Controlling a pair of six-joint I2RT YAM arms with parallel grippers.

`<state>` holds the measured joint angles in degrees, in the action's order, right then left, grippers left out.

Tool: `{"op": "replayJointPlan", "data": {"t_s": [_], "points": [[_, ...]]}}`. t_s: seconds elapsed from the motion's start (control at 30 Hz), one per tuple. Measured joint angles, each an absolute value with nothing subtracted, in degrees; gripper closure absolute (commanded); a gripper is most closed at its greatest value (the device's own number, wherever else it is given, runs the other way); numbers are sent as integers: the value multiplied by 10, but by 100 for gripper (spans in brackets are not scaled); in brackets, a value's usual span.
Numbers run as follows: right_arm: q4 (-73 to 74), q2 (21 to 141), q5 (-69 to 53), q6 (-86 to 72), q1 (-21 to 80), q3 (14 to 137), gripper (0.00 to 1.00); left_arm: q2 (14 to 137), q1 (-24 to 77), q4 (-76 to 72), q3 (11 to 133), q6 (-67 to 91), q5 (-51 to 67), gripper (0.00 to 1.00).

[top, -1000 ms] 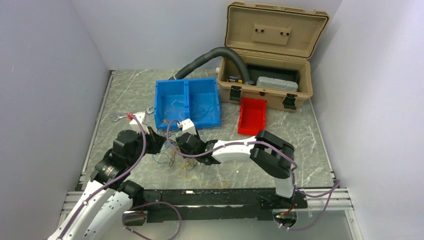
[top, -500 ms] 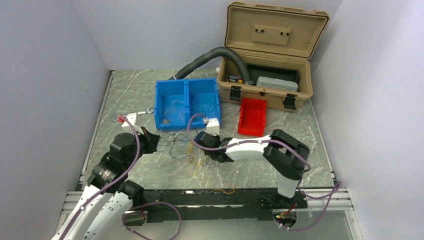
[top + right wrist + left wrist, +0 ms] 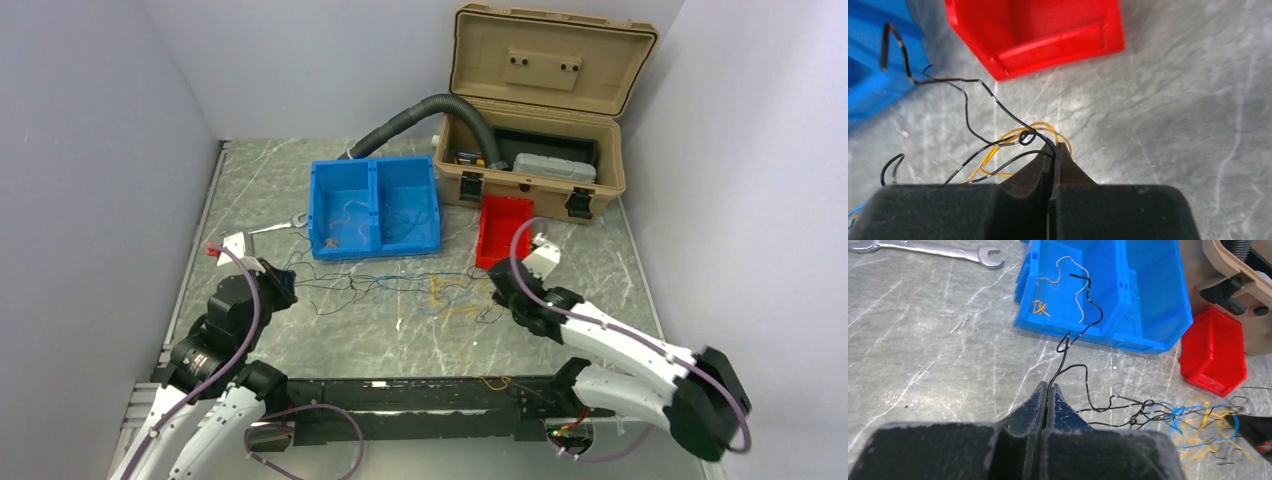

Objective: Untangle the cables

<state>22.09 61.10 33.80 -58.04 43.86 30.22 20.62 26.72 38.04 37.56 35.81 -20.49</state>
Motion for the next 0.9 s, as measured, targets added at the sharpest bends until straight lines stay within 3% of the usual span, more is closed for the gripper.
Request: {"op": "replayJointPlan", "data": {"t_s": [0.3, 0.47, 0.6, 0.9], "points": [[414, 414, 433, -656, 359, 324, 96, 227, 267, 497, 434, 435, -353, 100], [484, 353, 479, -679, 349, 342, 100, 225, 267, 551, 451, 490, -421, 100], [488, 347, 480, -664, 349, 348, 100, 216, 267, 520, 427, 475, -397, 100], [479, 363, 461, -588, 349, 375, 100, 258, 267, 412, 413, 377, -227, 100]]}}
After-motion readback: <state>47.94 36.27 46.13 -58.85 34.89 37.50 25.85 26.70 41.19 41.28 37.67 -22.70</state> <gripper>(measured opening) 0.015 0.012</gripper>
